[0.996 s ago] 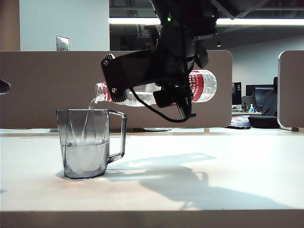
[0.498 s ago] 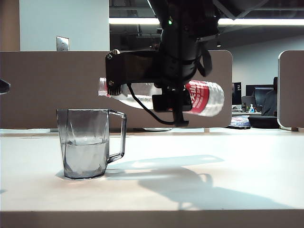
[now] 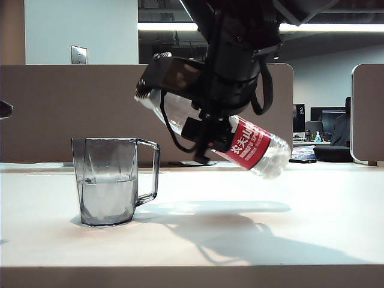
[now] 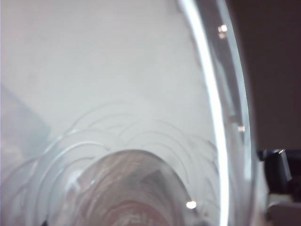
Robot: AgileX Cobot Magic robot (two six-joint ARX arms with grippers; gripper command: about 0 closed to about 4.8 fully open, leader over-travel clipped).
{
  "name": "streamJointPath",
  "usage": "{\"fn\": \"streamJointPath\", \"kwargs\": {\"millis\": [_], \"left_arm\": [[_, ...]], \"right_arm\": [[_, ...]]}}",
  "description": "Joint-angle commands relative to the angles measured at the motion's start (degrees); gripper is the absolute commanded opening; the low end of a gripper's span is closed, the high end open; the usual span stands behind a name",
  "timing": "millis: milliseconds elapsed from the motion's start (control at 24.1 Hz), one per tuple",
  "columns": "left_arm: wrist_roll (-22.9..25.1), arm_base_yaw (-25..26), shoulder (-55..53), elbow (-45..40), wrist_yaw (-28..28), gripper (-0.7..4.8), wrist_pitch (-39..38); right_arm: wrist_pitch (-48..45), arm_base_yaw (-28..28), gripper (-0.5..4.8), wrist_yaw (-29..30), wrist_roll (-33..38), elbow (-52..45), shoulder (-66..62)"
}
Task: Pick up the mineral water bottle on the table and pour water into the mug until it's half full.
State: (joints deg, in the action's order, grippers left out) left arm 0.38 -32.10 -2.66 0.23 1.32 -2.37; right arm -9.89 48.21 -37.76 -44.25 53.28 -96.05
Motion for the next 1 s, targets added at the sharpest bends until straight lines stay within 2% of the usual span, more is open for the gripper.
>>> {"fn": "streamJointPath", "kwargs": {"millis": [41,124,373,415,456,498,581,830,913,996], "left_arm": [[0.02,0.11,-0.07,0.20,-0.04,-0.05,0.72],[0.02,0.11,-0.07,0.20,-0.04,-0.05,0.72],[0.02,0.11,-0.07,0.20,-0.04,-0.05,0.72],[0.02,0.11,-0.07,0.20,-0.04,-0.05,0.72],[0.02,0.11,-0.07,0.20,-0.04,-0.05,0.72],[0.02,0.11,-0.07,0.20,-0.04,-0.05,0.72],[0.02,0.11,-0.07,0.20,-0.04,-0.05,0.70],[0.02,0.11,-0.07,0.20,-0.04,-0.05,0.72],[0.02,0.11,-0.07,0.20,-0.04,-0.05,0.72],[0.02,0.13,-0.07,0.20,-0.04,-0.05,0.72]], "right_arm": [[0.74,0.11,2.27,-0.61,11.56,0.46,0.57],[1.33,0.11,1.96,-0.44,17.09,0.42,0.57],[1.09,-0.02,1.96,0.74,29.51,0.35,0.57],[1.07,-0.04,1.96,1.38,30.86,0.31,0.57],[0.98,-0.37,1.69,3.96,33.66,0.20,0.57],[0.90,-0.59,1.64,5.27,35.28,0.09,0.55],[-2.45,-1.14,1.64,9.16,38.53,-1.11,0.57],[-15.43,-1.55,1.64,14.93,40.28,-6.54,0.55],[-24.85,-2.16,1.64,15.72,43.54,-11.02,0.55],[-29.86,-2.69,1.64,15.87,44.76,-13.62,0.55]]}}
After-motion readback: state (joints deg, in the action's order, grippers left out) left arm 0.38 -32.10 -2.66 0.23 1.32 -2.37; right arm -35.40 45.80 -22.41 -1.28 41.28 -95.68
